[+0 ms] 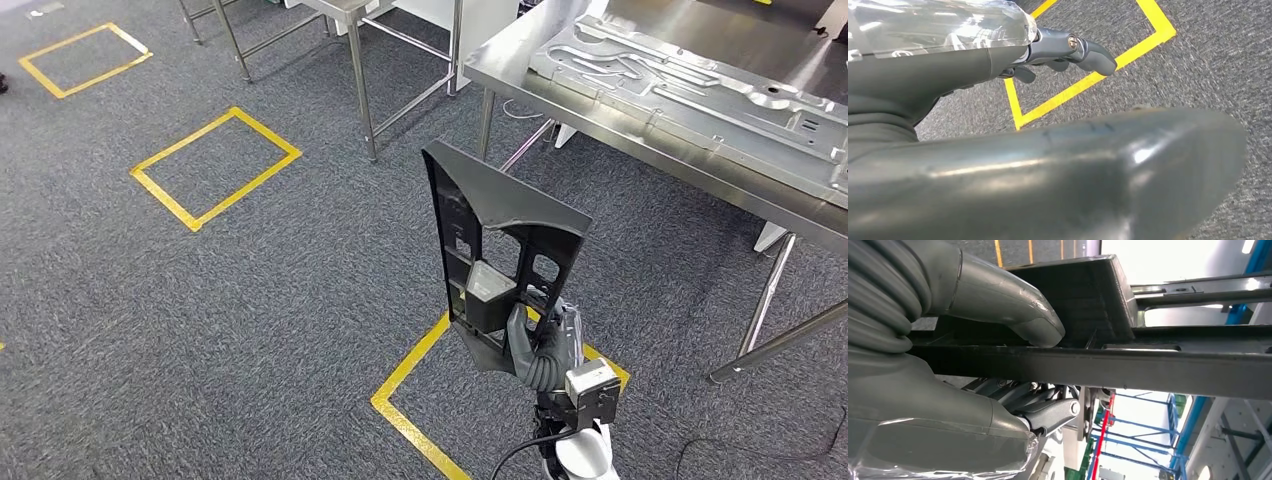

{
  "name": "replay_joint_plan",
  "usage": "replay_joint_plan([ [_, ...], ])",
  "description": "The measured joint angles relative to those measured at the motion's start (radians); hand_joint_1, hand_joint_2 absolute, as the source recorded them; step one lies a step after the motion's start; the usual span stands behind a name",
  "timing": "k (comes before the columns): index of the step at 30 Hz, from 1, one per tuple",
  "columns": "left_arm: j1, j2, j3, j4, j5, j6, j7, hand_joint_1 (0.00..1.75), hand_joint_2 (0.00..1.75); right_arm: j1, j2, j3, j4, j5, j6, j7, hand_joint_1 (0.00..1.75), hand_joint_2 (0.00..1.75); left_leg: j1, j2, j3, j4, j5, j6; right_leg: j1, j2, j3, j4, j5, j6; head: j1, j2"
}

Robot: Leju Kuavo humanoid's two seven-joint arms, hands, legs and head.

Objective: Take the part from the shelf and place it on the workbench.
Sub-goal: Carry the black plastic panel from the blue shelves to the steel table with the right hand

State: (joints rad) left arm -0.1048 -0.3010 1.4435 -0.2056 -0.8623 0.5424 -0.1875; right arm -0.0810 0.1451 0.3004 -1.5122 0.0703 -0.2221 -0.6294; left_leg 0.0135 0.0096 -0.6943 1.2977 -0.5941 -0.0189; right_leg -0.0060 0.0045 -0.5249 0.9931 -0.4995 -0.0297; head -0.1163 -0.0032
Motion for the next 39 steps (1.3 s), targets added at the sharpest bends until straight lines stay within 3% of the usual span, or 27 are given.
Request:
replay_joint_plan([
  [1, 0.001, 0.000, 0.000, 0.000, 0.000, 0.001, 0.001, 0.00, 0.00, -0.001, 0.001, 0.004, 0.006, 0.000, 0.000, 0.001, 1.75, 1.75, 0.000, 0.000, -0.019, 0.008, 0.022, 0.001, 0.001, 0.005, 0.011, 0.000, -0.009, 0.000, 0.000, 0.000],
  [2, 0.002, 0.000, 0.000, 0.000, 0.000, 0.002, 0.002, 0.00, 0.00, -0.003, 0.001, 0.008, 0.011, 0.001, 0.000, 0.002, 1.75, 1.75, 0.000, 0.000, -0.018, -0.026, 0.064, 0.004, 0.002, 0.010, 0.025, 0.000, -0.019, 0.002, 0.000, 0.000],
  [4, 0.003, 0.000, 0.000, 0.000, 0.000, 0.003, 0.003, 0.00, 0.00, -0.007, 0.002, 0.015, 0.019, 0.002, 0.000, 0.004, 1.75, 1.75, -0.002, -0.004, 0.020, -0.154, 0.157, 0.013, 0.003, 0.017, 0.052, 0.000, -0.040, 0.007, 0.000, 0.000],
  [5, 0.004, 0.000, 0.000, 0.000, -0.001, 0.003, 0.004, 0.00, 0.00, -0.011, 0.002, 0.017, 0.022, 0.002, -0.001, 0.004, 1.75, 1.75, -0.005, -0.007, 0.042, -0.208, 0.178, 0.018, 0.004, 0.020, 0.059, 0.000, -0.050, 0.012, 0.000, 0.000],
  [6, 0.004, 0.000, 0.000, 0.000, -0.002, 0.002, 0.003, 0.00, 0.00, -0.014, 0.003, 0.019, 0.025, 0.002, -0.002, 0.005, 1.75, 1.75, -0.008, -0.010, 0.055, -0.241, 0.182, 0.023, 0.004, 0.022, 0.062, -0.001, -0.056, 0.018, 0.000, 0.000],
  [10, 0.007, -0.003, 0.000, 0.000, 0.000, -0.008, -0.006, 0.00, 0.00, -0.020, 0.002, 0.021, 0.024, -0.010, 0.000, 0.009, 1.75, 1.75, -0.009, -0.010, 0.085, -0.283, 0.156, 0.043, 0.001, 0.018, 0.053, 0.030, -0.050, 0.042, -0.001, 0.000],
  [12, 0.008, -0.005, 0.000, 0.000, 0.002, -0.020, -0.016, 0.00, 0.00, -0.025, 0.001, 0.021, 0.021, -0.023, 0.006, 0.010, 1.75, 1.75, -0.005, -0.004, 0.110, -0.299, 0.148, 0.051, 0.000, 0.010, -0.002, 0.125, -0.063, 0.051, 0.000, 0.000],
  [14, 0.009, -0.005, 0.000, 0.000, 0.005, -0.034, -0.025, 0.00, 0.00, -0.027, -0.003, 0.021, 0.018, -0.031, 0.008, 0.010, 1.75, 1.75, -0.005, 0.005, 0.132, -0.304, 0.133, 0.054, -0.001, 0.006, -0.092, 0.247, -0.106, 0.058, 0.000, 0.000],
  [16, 0.011, -0.004, 0.000, 0.000, 0.009, -0.046, -0.031, 0.00, 0.00, -0.025, -0.010, 0.021, 0.017, -0.034, 0.007, 0.010, 1.75, 1.75, -0.005, 0.018, 0.158, -0.305, 0.111, 0.053, -0.001, 0.004, -0.154, 0.292, -0.125, 0.061, 0.000, 0.000],
  [17, 0.012, -0.004, 0.000, 0.000, 0.011, -0.051, -0.033, 0.00, 0.00, -0.023, -0.015, 0.021, 0.017, -0.034, 0.007, 0.010, 1.75, 1.75, -0.005, 0.026, 0.175, -0.305, 0.098, 0.052, -0.001, -0.001, -0.163, 0.266, -0.103, 0.060, 0.000, 0.000],
  [18, 0.012, -0.004, 0.000, 0.000, 0.013, -0.056, -0.035, 0.00, 0.00, -0.023, -0.018, 0.021, 0.016, -0.034, 0.007, 0.010, 1.75, 1.75, -0.005, 0.035, 0.194, -0.305, 0.085, 0.049, -0.001, -0.011, -0.159, 0.214, -0.061, 0.057, 0.000, 0.000],
  [20, 0.014, -0.004, 0.000, 0.000, 0.016, -0.063, -0.038, 0.00, 0.00, -0.023, -0.023, 0.021, 0.013, -0.034, 0.007, 0.010, 1.75, 1.75, -0.008, 0.055, 0.226, -0.306, 0.058, 0.041, 0.008, -0.063, -0.144, 0.093, 0.044, 0.044, 0.000, 0.000],
  [21, 0.014, -0.004, 0.000, 0.000, 0.017, -0.066, -0.039, 0.00, 0.00, -0.023, -0.025, 0.021, 0.012, -0.035, 0.007, 0.010, 1.75, 1.75, -0.010, 0.065, 0.237, -0.308, 0.046, 0.035, 0.015, -0.083, -0.140, 0.059, 0.075, 0.035, 0.001, 0.000],
  [22, 0.014, -0.004, 0.000, 0.000, 0.019, -0.068, -0.040, 0.00, 0.00, -0.022, -0.027, 0.021, 0.010, -0.035, 0.007, 0.010, 1.75, 1.75, -0.013, 0.076, 0.248, -0.308, 0.038, 0.029, 0.020, -0.093, -0.139, 0.043, 0.088, 0.027, 0.001, 0.000],
  [24, 0.013, -0.004, 0.000, 0.000, 0.022, -0.072, -0.042, 0.00, 0.00, -0.020, -0.028, 0.020, 0.005, -0.035, 0.006, 0.010, 1.75, 1.75, -0.015, 0.092, 0.261, -0.298, 0.033, 0.016, 0.020, -0.065, -0.130, 0.041, 0.079, 0.012, 0.002, 0.000],
  [26, 0.012, -0.004, 0.000, 0.000, 0.024, -0.077, -0.045, 0.00, 0.00, -0.021, -0.029, 0.020, 0.000, -0.035, 0.006, 0.010, 1.75, 1.75, -0.011, 0.068, 0.237, -0.230, 0.041, 0.007, 0.014, -0.035, -0.107, 0.032, 0.072, 0.001, 0.002, 0.000],
  [28, 0.011, -0.003, 0.000, 0.000, 0.025, -0.080, -0.048, 0.00, 0.00, -0.023, -0.030, 0.020, -0.002, -0.036, 0.006, 0.009, 1.75, 1.75, -0.005, 0.023, 0.162, -0.106, 0.019, 0.001, 0.010, -0.009, -0.086, 0.026, 0.063, -0.008, 0.002, 0.000],
  [30, 0.012, -0.002, 0.000, 0.000, 0.027, -0.083, -0.049, 0.00, 0.00, -0.022, -0.030, 0.020, -0.002, -0.036, 0.006, 0.010, 1.75, 1.75, -0.003, 0.003, 0.078, -0.013, -0.046, -0.003, 0.009, 0.024, -0.071, 0.026, 0.050, -0.011, 0.002, 0.000],
  [31, 0.012, -0.002, 0.000, 0.000, 0.028, -0.084, -0.049, 0.00, 0.00, -0.019, -0.030, 0.020, -0.002, -0.036, 0.006, 0.010, 1.75, 1.75, -0.002, 0.000, 0.051, -0.002, -0.068, -0.003, 0.009, 0.040, -0.063, 0.026, 0.044, -0.011, 0.002, 0.000],
  [32, 0.012, -0.001, 0.000, 0.000, 0.029, -0.086, -0.050, 0.00, 0.00, -0.017, -0.031, 0.020, -0.002, -0.036, 0.006, 0.010, 1.75, 1.75, -0.002, -0.001, 0.037, -0.019, -0.066, -0.002, 0.010, 0.057, -0.053, 0.027, 0.037, -0.010, 0.002, 0.000],
  [33, 0.012, -0.001, 0.000, 0.000, 0.030, -0.087, -0.052, 0.00, 0.00, -0.015, -0.031, 0.020, -0.002, -0.036, 0.005, 0.010, 1.75, 1.75, -0.002, -0.006, 0.037, -0.064, -0.034, 0.000, 0.011, 0.072, -0.042, 0.027, 0.029, -0.008, 0.002, 0.000],
  [35, 0.013, 0.000, 0.000, 0.000, 0.032, -0.089, -0.054, 0.00, 0.00, -0.012, -0.033, 0.020, -0.002, -0.036, 0.005, 0.010, 1.75, 1.75, -0.003, -0.046, 0.051, -0.185, 0.083, 0.008, 0.010, 0.099, -0.027, 0.029, 0.015, -0.003, 0.002, 0.000],
  [36, 0.013, 0.000, 0.001, 0.000, 0.033, -0.089, -0.054, 0.00, 0.00, -0.011, -0.034, 0.020, -0.002, -0.036, 0.005, 0.009, 1.75, 1.75, -0.005, -0.067, 0.057, -0.230, 0.127, 0.013, 0.009, 0.111, -0.025, 0.031, 0.010, 0.001, 0.002, 0.000],
  [37, 0.013, 0.001, 0.001, 0.000, 0.033, -0.089, -0.054, 0.00, 0.00, -0.010, -0.034, 0.019, -0.002, -0.037, 0.005, 0.009, 1.75, 1.75, -0.007, -0.082, 0.060, -0.253, 0.155, 0.019, 0.007, 0.122, -0.027, 0.032, 0.005, 0.007, 0.002, 0.000],
  [39, 0.012, -0.001, 0.002, 0.000, 0.035, -0.088, -0.054, 0.00, 0.00, -0.007, -0.037, 0.019, -0.003, -0.037, 0.006, 0.008, 1.75, 1.75, -0.009, -0.075, 0.066, -0.263, 0.162, 0.031, 0.005, 0.143, -0.030, 0.030, -0.001, 0.021, 0.002, 0.000],
])
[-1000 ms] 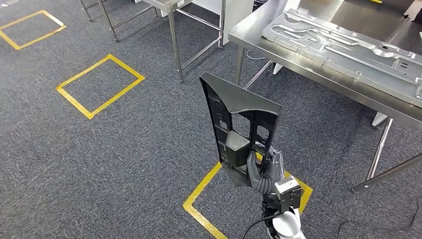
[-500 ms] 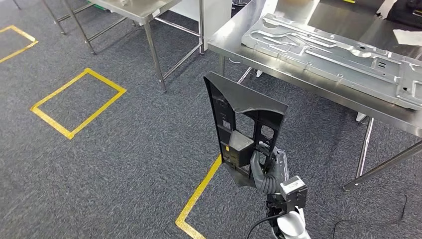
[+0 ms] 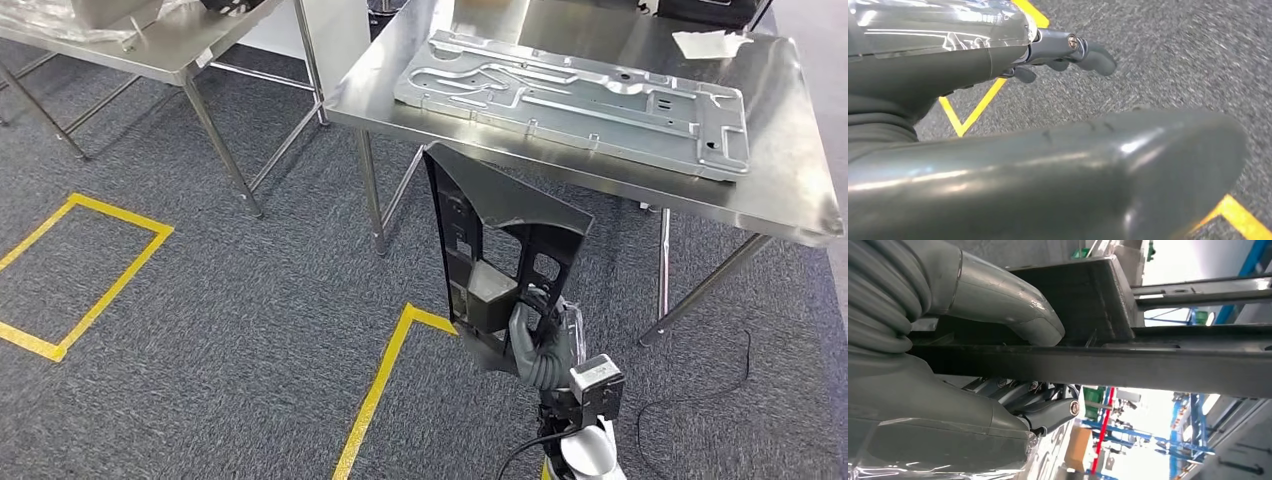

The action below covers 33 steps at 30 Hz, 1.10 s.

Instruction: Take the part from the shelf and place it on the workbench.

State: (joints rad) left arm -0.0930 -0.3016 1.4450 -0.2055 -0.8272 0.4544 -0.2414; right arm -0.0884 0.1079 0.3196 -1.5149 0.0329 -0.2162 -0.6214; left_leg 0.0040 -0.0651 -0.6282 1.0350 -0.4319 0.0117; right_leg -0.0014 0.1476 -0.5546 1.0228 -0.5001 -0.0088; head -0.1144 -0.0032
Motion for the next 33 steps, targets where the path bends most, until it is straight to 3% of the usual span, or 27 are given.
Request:
replay_joint_plan([
  [1, -0.001, -0.002, 0.000, 0.000, 0.000, 0.000, 0.000, 0.00, 0.00, 0.001, -0.002, 0.000, -0.001, 0.000, 0.001, 0.000, 1.75, 1.75, 0.002, 0.010, 0.007, -0.006, 0.004, 0.005, 0.001, -0.002, 0.003, 0.000, -0.004, 0.006, 0.000, 0.000],
  [3, -0.003, -0.005, 0.000, 0.000, 0.001, -0.001, -0.002, 0.00, 0.00, -0.004, -0.007, -0.001, -0.004, -0.002, 0.000, -0.001, 1.75, 1.75, 0.007, 0.036, 0.026, -0.023, 0.002, 0.016, 0.005, -0.053, -0.015, 0.044, -0.030, 0.019, 0.001, 0.000],
  [5, -0.001, -0.006, 0.000, 0.000, 0.001, -0.007, -0.004, 0.00, 0.00, -0.015, -0.010, -0.001, -0.004, -0.004, -0.007, -0.001, 1.75, 1.75, 0.008, 0.059, 0.040, -0.030, -0.008, 0.024, 0.001, -0.119, -0.086, 0.165, -0.079, 0.032, 0.002, 0.000],
  [6, 0.000, -0.006, 0.000, 0.000, 0.001, -0.012, -0.006, 0.00, 0.00, -0.019, -0.012, -0.002, -0.004, -0.005, -0.014, 0.000, 1.75, 1.75, 0.008, 0.069, 0.044, -0.030, -0.013, 0.024, -0.005, -0.133, -0.128, 0.227, -0.096, 0.038, 0.002, 0.000],
  [7, 0.000, -0.005, 0.000, 0.000, 0.001, -0.018, -0.009, 0.00, 0.00, -0.021, -0.015, -0.003, -0.004, -0.004, -0.022, 0.002, 1.75, 1.75, 0.008, 0.077, 0.050, -0.030, -0.019, 0.024, -0.010, -0.140, -0.157, 0.266, -0.098, 0.043, 0.002, 0.000],
  [8, 0.000, -0.005, 0.000, 0.000, 0.001, -0.027, -0.011, 0.00, 0.00, -0.022, -0.018, -0.005, -0.004, -0.001, -0.030, 0.006, 1.75, 1.75, 0.009, 0.083, 0.056, -0.030, -0.025, 0.022, -0.015, -0.144, -0.167, 0.267, -0.079, 0.047, 0.002, 0.000],
  [10, 0.000, -0.005, 0.000, 0.000, -0.001, -0.045, -0.016, 0.00, 0.00, -0.030, -0.026, -0.011, -0.010, 0.007, -0.045, 0.016, 1.75, 1.75, 0.009, 0.091, 0.073, -0.030, -0.037, 0.018, -0.022, -0.151, -0.126, 0.156, 0.005, 0.050, 0.002, 0.000],
  [12, 0.000, -0.004, 0.000, 0.000, -0.006, -0.062, -0.019, 0.00, 0.00, -0.050, -0.035, -0.019, -0.023, 0.015, -0.058, 0.027, 1.75, 1.75, 0.006, 0.095, 0.086, -0.029, -0.049, 0.009, -0.019, -0.161, -0.069, 0.030, 0.061, 0.046, 0.002, 0.000],
  [13, 0.000, -0.003, 0.000, 0.000, -0.010, -0.070, -0.020, 0.00, 0.00, -0.062, -0.039, -0.023, -0.030, 0.019, -0.064, 0.034, 1.75, 1.75, 0.004, 0.096, 0.089, -0.029, -0.054, 0.003, -0.016, -0.164, -0.056, 0.000, 0.068, 0.041, 0.002, 0.000],
  [15, -0.001, 0.000, 0.000, 0.000, -0.017, -0.086, -0.021, 0.00, 0.00, -0.090, -0.049, -0.033, -0.047, 0.024, -0.074, 0.054, 1.75, 1.75, 0.003, 0.100, 0.094, -0.031, -0.061, -0.009, -0.011, -0.160, -0.053, -0.010, 0.061, 0.031, 0.002, 0.000],
  [18, -0.001, 0.006, -0.004, 0.000, -0.028, -0.110, -0.021, 0.00, 0.00, -0.139, -0.065, -0.052, -0.072, 0.025, -0.079, 0.092, 1.75, 1.75, 0.007, 0.091, 0.088, 0.002, -0.083, -0.023, -0.018, -0.152, -0.037, -0.021, 0.056, 0.011, 0.001, 0.000],
  [20, 0.000, 0.008, -0.006, 0.000, -0.031, -0.118, -0.021, 0.00, 0.00, -0.160, -0.069, -0.058, -0.079, 0.025, -0.079, 0.108, 1.75, 1.75, 0.008, 0.080, 0.070, 0.044, -0.103, -0.024, -0.020, -0.150, -0.029, -0.023, 0.053, 0.003, 0.001, 0.000],
  [24, -0.001, 0.009, -0.006, 0.000, -0.032, -0.121, -0.021, 0.00, 0.00, -0.165, -0.070, -0.059, -0.080, 0.024, -0.079, 0.112, 1.75, 1.75, 0.009, 0.078, 0.060, 0.063, -0.112, -0.024, -0.019, -0.150, -0.028, -0.023, 0.052, 0.001, 0.001, 0.000],
  [25, -0.001, 0.010, -0.006, 0.000, -0.032, -0.123, -0.021, 0.00, 0.00, -0.170, -0.071, -0.060, -0.080, 0.024, -0.080, 0.117, 1.75, 1.75, 0.009, 0.077, 0.046, 0.089, -0.124, -0.024, -0.019, -0.149, -0.026, -0.023, 0.051, 0.000, 0.001, 0.000],
  [27, 0.001, 0.015, -0.007, 0.000, -0.037, -0.136, -0.021, 0.00, 0.00, -0.196, -0.078, -0.070, -0.080, 0.025, -0.079, 0.150, 1.75, 1.75, 0.009, 0.075, -0.019, 0.198, -0.159, -0.026, -0.016, -0.146, -0.020, -0.022, 0.044, -0.004, 0.001, 0.000],
  [28, 0.003, 0.020, -0.010, 0.000, -0.041, -0.146, -0.020, 0.00, 0.00, -0.220, -0.084, -0.078, -0.078, 0.029, -0.077, 0.178, 1.75, 1.75, 0.009, 0.075, -0.054, 0.242, -0.156, -0.027, -0.014, -0.141, -0.013, -0.022, 0.038, -0.005, 0.001, 0.000],
  [29, 0.006, 0.027, -0.016, 0.000, -0.050, -0.161, -0.017, 0.00, 0.00, -0.264, -0.094, -0.090, -0.070, 0.039, -0.076, 0.215, 1.75, 1.75, 0.009, 0.073, -0.059, 0.207, -0.110, -0.023, -0.013, -0.135, -0.001, -0.021, 0.027, -0.002, 0.001, 0.000],
  [31, 0.009, 0.041, -0.029, 0.000, -0.066, -0.186, -0.008, 0.00, 0.00, -0.353, -0.112, -0.114, -0.050, 0.058, -0.074, 0.271, 1.75, 1.75, 0.005, 0.070, -0.024, 0.069, -0.011, -0.012, -0.009, -0.123, 0.018, -0.018, 0.006, 0.011, 0.001, 0.000],
  [32, 0.009, 0.045, -0.035, 0.000, -0.073, -0.195, -0.005, 0.00, 0.00, -0.394, -0.121, -0.126, -0.037, 0.065, -0.074, 0.290, 1.75, 1.75, 0.003, 0.067, -0.002, 0.002, 0.019, -0.005, -0.008, -0.120, 0.024, -0.016, 0.001, 0.020, 0.001, 0.000],
  [33, 0.009, 0.047, -0.039, 0.000, -0.076, -0.198, -0.003, 0.00, 0.00, -0.418, -0.127, -0.133, -0.028, 0.068, -0.072, 0.299, 1.75, 1.75, 0.001, 0.067, 0.002, -0.006, 0.013, 0.000, -0.008, -0.119, 0.024, -0.014, 0.002, 0.027, 0.001, 0.000],
])
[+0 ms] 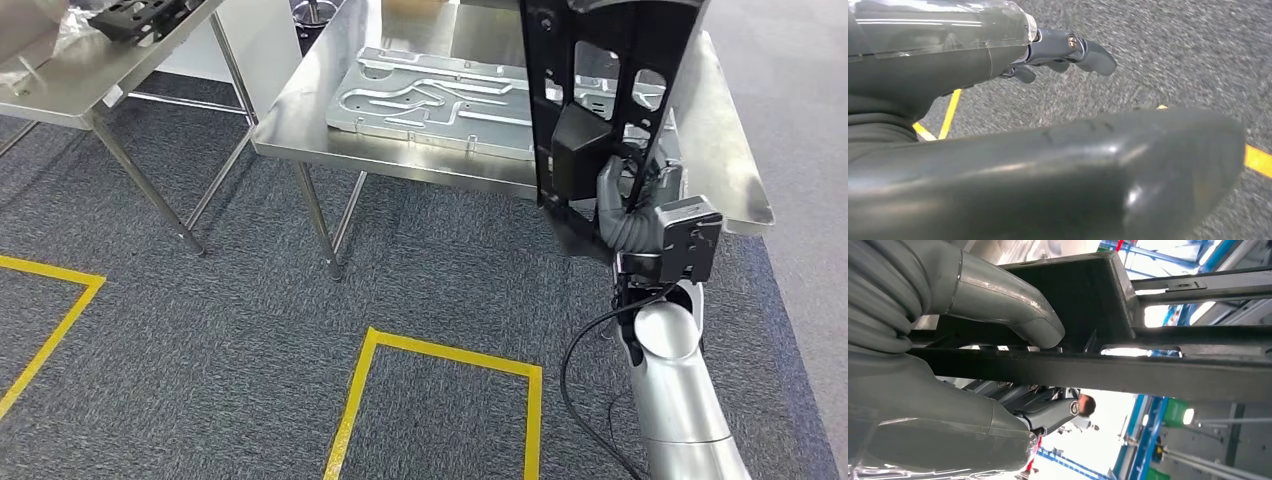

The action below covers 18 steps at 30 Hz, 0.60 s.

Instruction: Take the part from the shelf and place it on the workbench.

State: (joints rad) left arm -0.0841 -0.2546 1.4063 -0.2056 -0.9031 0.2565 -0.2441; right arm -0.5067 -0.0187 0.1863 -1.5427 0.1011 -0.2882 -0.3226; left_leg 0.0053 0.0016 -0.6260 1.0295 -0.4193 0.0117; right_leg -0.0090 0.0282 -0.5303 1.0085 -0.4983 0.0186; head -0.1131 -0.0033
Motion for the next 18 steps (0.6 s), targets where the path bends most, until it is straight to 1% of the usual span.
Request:
replay_joint_plan([
  [1, 0.000, 0.001, -0.004, 0.000, -0.003, -0.002, 0.001, 0.00, 0.00, -0.022, -0.006, -0.005, 0.009, 0.004, 0.002, 0.008, 1.75, 1.75, 0.001, 0.000, 0.004, -0.005, -0.003, 0.006, -0.002, -0.001, 0.000, 0.002, 0.001, 0.007, 0.000, 0.000],
  [2, 0.001, 0.003, -0.009, 0.000, -0.005, -0.004, 0.001, 0.00, 0.00, -0.045, -0.011, -0.009, 0.020, 0.009, 0.005, 0.014, 1.75, 1.75, 0.002, 0.000, 0.010, -0.011, -0.005, 0.012, -0.004, -0.005, -0.004, 0.016, 0.000, 0.013, 0.000, 0.000],
  [3, 0.002, 0.004, -0.012, 0.000, -0.007, -0.004, 0.002, 0.00, 0.00, -0.069, -0.016, -0.011, 0.030, 0.017, 0.007, 0.019, 1.75, 1.75, 0.003, 0.000, 0.018, -0.015, -0.008, 0.018, -0.005, -0.010, -0.018, 0.043, -0.008, 0.018, 0.000, 0.000],
  [4, 0.002, 0.005, -0.014, 0.000, -0.008, -0.005, 0.002, 0.00, 0.00, -0.093, -0.021, -0.011, 0.041, 0.026, 0.010, 0.026, 1.75, 1.75, 0.005, -0.001, 0.025, -0.018, -0.010, 0.022, -0.006, -0.016, -0.045, 0.091, -0.025, 0.024, 0.000, 0.000],
  [5, 0.001, 0.005, -0.015, 0.000, -0.009, -0.005, 0.001, 0.00, 0.00, -0.119, -0.025, -0.011, 0.054, 0.037, 0.012, 0.033, 1.75, 1.75, 0.005, -0.001, 0.029, -0.019, -0.013, 0.025, -0.006, -0.020, -0.083, 0.153, -0.046, 0.027, 0.000, 0.000],
  [6, 0.001, 0.006, -0.016, 0.000, -0.008, -0.005, 0.001, 0.00, 0.00, -0.143, -0.029, -0.011, 0.068, 0.049, 0.014, 0.041, 1.75, 1.75, 0.005, -0.001, 0.033, -0.019, -0.018, 0.026, -0.006, -0.022, -0.128, 0.219, -0.070, 0.030, 0.000, 0.000],
  [7, 0.001, 0.006, -0.016, 0.000, -0.008, -0.004, 0.001, 0.00, 0.00, -0.163, -0.032, -0.010, 0.081, 0.063, 0.016, 0.049, 1.75, 1.75, 0.005, -0.001, 0.038, -0.019, -0.023, 0.026, -0.007, -0.022, -0.167, 0.269, -0.084, 0.032, 0.000, 0.000],
  [8, 0.002, 0.006, -0.017, 0.000, -0.008, -0.004, 0.001, 0.00, 0.00, -0.178, -0.034, -0.009, 0.092, 0.075, 0.016, 0.055, 1.75, 1.75, 0.005, -0.001, 0.046, -0.019, -0.030, 0.026, -0.008, -0.023, -0.191, 0.287, -0.080, 0.032, 0.000, 0.000],
  [9, 0.004, 0.006, -0.017, 0.000, -0.008, -0.004, 0.001, 0.00, 0.00, -0.190, -0.036, -0.007, 0.102, 0.087, 0.015, 0.062, 1.75, 1.75, 0.005, -0.001, 0.057, -0.019, -0.037, 0.025, -0.009, -0.023, -0.197, 0.269, -0.054, 0.031, 0.000, 0.000],
  [10, 0.004, 0.006, -0.017, 0.000, -0.007, -0.004, 0.001, 0.00, 0.00, -0.201, -0.036, -0.005, 0.111, 0.099, 0.015, 0.067, 1.75, 1.75, 0.005, -0.002, 0.070, -0.019, -0.046, 0.023, -0.010, -0.025, -0.183, 0.216, -0.011, 0.031, 0.000, 0.000],
  [11, 0.005, 0.006, -0.017, 0.000, -0.007, -0.006, 0.001, 0.00, 0.00, -0.212, -0.037, -0.002, 0.118, 0.108, 0.014, 0.071, 1.75, 1.75, 0.005, -0.002, 0.081, -0.020, -0.055, 0.020, -0.010, -0.028, -0.160, 0.143, 0.041, 0.028, 0.000, 0.000],
  [12, 0.005, 0.006, -0.017, 0.000, -0.007, -0.008, 0.001, 0.00, 0.00, -0.222, -0.038, 0.001, 0.126, 0.115, 0.012, 0.074, 1.75, 1.75, 0.005, -0.003, 0.090, -0.020, -0.063, 0.016, -0.008, -0.032, -0.139, 0.078, 0.071, 0.025, 0.000, 0.000],
  [13, 0.004, 0.006, -0.017, 0.000, -0.007, -0.010, 0.001, 0.00, 0.00, -0.230, -0.040, 0.004, 0.132, 0.121, 0.011, 0.076, 1.75, 1.75, 0.004, -0.003, 0.096, -0.021, -0.071, 0.010, -0.004, -0.036, -0.123, 0.033, 0.086, 0.018, 0.000, 0.000],
  [14, 0.004, 0.007, -0.017, 0.000, -0.007, -0.014, 0.001, 0.00, 0.00, -0.236, -0.042, 0.006, 0.138, 0.126, 0.010, 0.079, 1.75, 1.75, 0.003, -0.003, 0.101, -0.025, -0.078, 0.003, 0.000, -0.038, -0.115, 0.008, 0.087, 0.010, 0.001, 0.000],
  [15, 0.003, 0.007, -0.018, 0.000, -0.008, -0.017, 0.000, 0.00, 0.00, -0.239, -0.044, 0.008, 0.144, 0.129, 0.008, 0.081, 1.75, 1.75, 0.002, -0.003, 0.107, -0.024, -0.079, -0.004, 0.003, -0.037, -0.112, 0.003, 0.074, 0.000, 0.001, 0.000],
  [17, 0.004, 0.009, -0.020, 0.000, -0.010, -0.026, 0.000, 0.00, 0.00, -0.239, -0.049, 0.010, 0.151, 0.134, 0.006, 0.084, 1.75, 1.75, 0.002, -0.001, 0.120, -0.020, -0.085, -0.018, 0.001, -0.033, -0.095, -0.004, 0.072, -0.018, 0.002, 0.000],
  [18, 0.004, 0.011, -0.021, 0.000, -0.013, -0.032, -0.001, 0.00, 0.00, -0.239, -0.052, 0.010, 0.154, 0.135, 0.005, 0.084, 1.75, 1.75, 0.003, -0.001, 0.117, 0.002, -0.089, -0.023, -0.001, -0.031, -0.083, -0.006, 0.068, -0.026, 0.001, 0.000],
])
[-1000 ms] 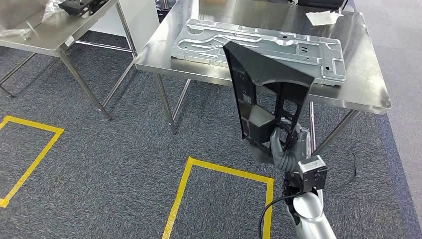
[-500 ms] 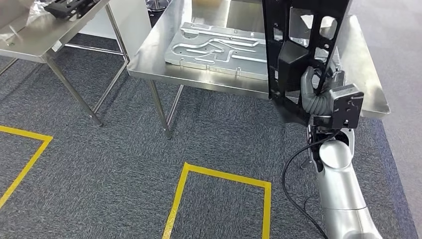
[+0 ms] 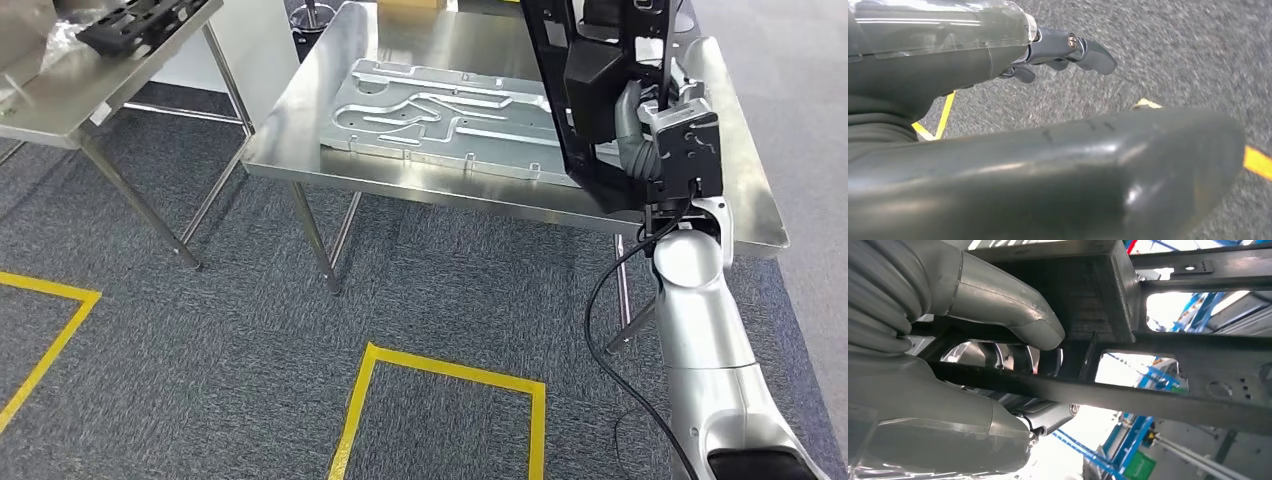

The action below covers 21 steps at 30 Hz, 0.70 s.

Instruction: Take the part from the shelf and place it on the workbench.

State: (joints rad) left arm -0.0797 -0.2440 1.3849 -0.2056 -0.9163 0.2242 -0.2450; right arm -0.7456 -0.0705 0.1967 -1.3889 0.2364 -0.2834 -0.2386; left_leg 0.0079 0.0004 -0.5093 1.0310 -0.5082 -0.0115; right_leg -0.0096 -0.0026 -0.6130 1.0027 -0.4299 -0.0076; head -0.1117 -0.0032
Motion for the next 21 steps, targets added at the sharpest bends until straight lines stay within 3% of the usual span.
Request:
replay_joint_plan([
  [2, 0.000, 0.004, -0.005, 0.000, -0.008, -0.015, -0.002, 0.00, 0.00, 0.003, -0.010, -0.001, 0.003, 0.002, -0.003, -0.001, 1.75, 1.75, 0.002, 0.000, -0.052, 0.096, -0.030, -0.004, 0.000, 0.002, 0.025, -0.001, -0.011, -0.010, 0.000, 0.000],
  [4, 0.003, 0.009, -0.012, 0.000, -0.017, -0.029, -0.005, 0.00, 0.00, 0.016, -0.024, -0.004, 0.004, 0.002, -0.004, -0.001, 1.75, 1.75, 0.003, 0.000, -0.142, 0.224, -0.075, -0.005, 0.003, 0.004, 0.047, -0.001, -0.031, -0.014, -0.001, 0.000],
  [6, 0.010, 0.014, -0.019, 0.000, -0.025, -0.042, -0.008, 0.00, 0.00, 0.040, -0.040, -0.009, 0.003, 0.002, -0.004, -0.001, 1.75, 1.75, 0.002, 0.000, -0.197, 0.257, -0.099, -0.002, 0.007, 0.009, 0.076, -0.001, -0.054, -0.015, -0.001, 0.000],
  [7, 0.013, 0.017, -0.021, 0.000, -0.029, -0.049, -0.009, 0.00, 0.00, 0.053, -0.048, -0.013, 0.002, 0.002, -0.004, -0.001, 1.75, 1.75, 0.001, -0.001, -0.203, 0.224, -0.083, 0.003, 0.009, 0.011, 0.094, -0.001, -0.068, -0.014, -0.001, 0.000],
  [8, 0.016, 0.021, -0.024, 0.000, -0.033, -0.055, -0.010, 0.00, 0.00, 0.065, -0.057, -0.016, -0.002, 0.003, -0.004, -0.001, 1.75, 1.75, -0.002, -0.001, -0.198, 0.165, -0.039, 0.011, 0.011, 0.014, 0.113, -0.002, -0.083, -0.014, -0.001, 0.000],
  [9, 0.018, 0.025, -0.026, 0.000, -0.037, -0.060, -0.010, 0.00, 0.00, 0.077, -0.066, -0.021, -0.005, 0.004, -0.004, -0.001, 1.75, 1.75, -0.007, -0.003, -0.190, 0.100, 0.030, 0.021, 0.013, 0.015, 0.129, -0.002, -0.097, -0.012, -0.001, 0.000],
  [11, 0.021, 0.034, -0.033, 0.000, -0.045, -0.070, -0.011, 0.00, 0.00, 0.103, -0.084, -0.032, -0.016, 0.005, -0.004, 0.000, 1.75, 1.75, -0.016, -0.009, -0.173, 0.016, 0.126, 0.035, 0.014, 0.019, 0.153, -0.006, -0.121, -0.003, 0.000, 0.000],
  [12, 0.022, 0.037, -0.037, 0.000, -0.048, -0.073, -0.011, 0.00, 0.00, 0.117, -0.094, -0.037, -0.024, 0.006, -0.005, 0.001, 1.75, 1.75, -0.019, -0.012, -0.167, 0.001, 0.143, 0.039, 0.013, 0.020, 0.161, -0.005, -0.127, 0.004, 0.000, 0.000],
  [13, 0.022, 0.038, -0.040, 0.000, -0.050, -0.075, -0.011, 0.00, 0.00, 0.131, -0.101, -0.043, -0.035, 0.008, -0.005, 0.002, 1.75, 1.75, -0.020, -0.013, -0.157, -0.002, 0.134, 0.041, 0.012, 0.022, 0.167, 0.000, -0.126, 0.011, -0.001, 0.000],
  [15, 0.021, 0.040, -0.045, 0.000, -0.054, -0.079, -0.011, 0.00, 0.00, 0.155, -0.115, -0.056, -0.062, 0.014, -0.006, 0.002, 1.75, 1.75, -0.017, -0.011, -0.128, -0.020, 0.128, 0.049, 0.009, 0.019, 0.149, 0.054, -0.105, 0.023, -0.001, 0.000],
  [17, 0.018, 0.042, -0.047, 0.000, -0.056, -0.082, -0.010, 0.00, 0.00, 0.171, -0.125, -0.067, -0.082, 0.024, -0.006, 0.001, 1.75, 1.75, -0.011, -0.009, -0.097, -0.034, 0.116, 0.055, 0.005, 0.016, 0.081, 0.161, -0.099, 0.036, -0.001, 0.000],
  [19, 0.016, 0.043, -0.050, 0.000, -0.058, -0.083, -0.009, 0.00, 0.00, 0.187, -0.132, -0.077, -0.091, 0.037, -0.005, 0.002, 1.75, 1.75, -0.008, -0.009, -0.073, -0.038, 0.095, 0.056, -0.001, 0.014, -0.007, 0.256, -0.150, 0.048, -0.001, 0.000],
  [21, 0.017, 0.043, -0.053, 0.000, -0.059, -0.084, -0.008, 0.00, 0.00, 0.204, -0.136, -0.086, -0.095, 0.052, -0.004, 0.004, 1.75, 1.75, -0.004, -0.011, -0.044, -0.038, 0.070, 0.052, -0.009, 0.011, -0.065, 0.270, -0.207, 0.055, -0.001, 0.000],
])
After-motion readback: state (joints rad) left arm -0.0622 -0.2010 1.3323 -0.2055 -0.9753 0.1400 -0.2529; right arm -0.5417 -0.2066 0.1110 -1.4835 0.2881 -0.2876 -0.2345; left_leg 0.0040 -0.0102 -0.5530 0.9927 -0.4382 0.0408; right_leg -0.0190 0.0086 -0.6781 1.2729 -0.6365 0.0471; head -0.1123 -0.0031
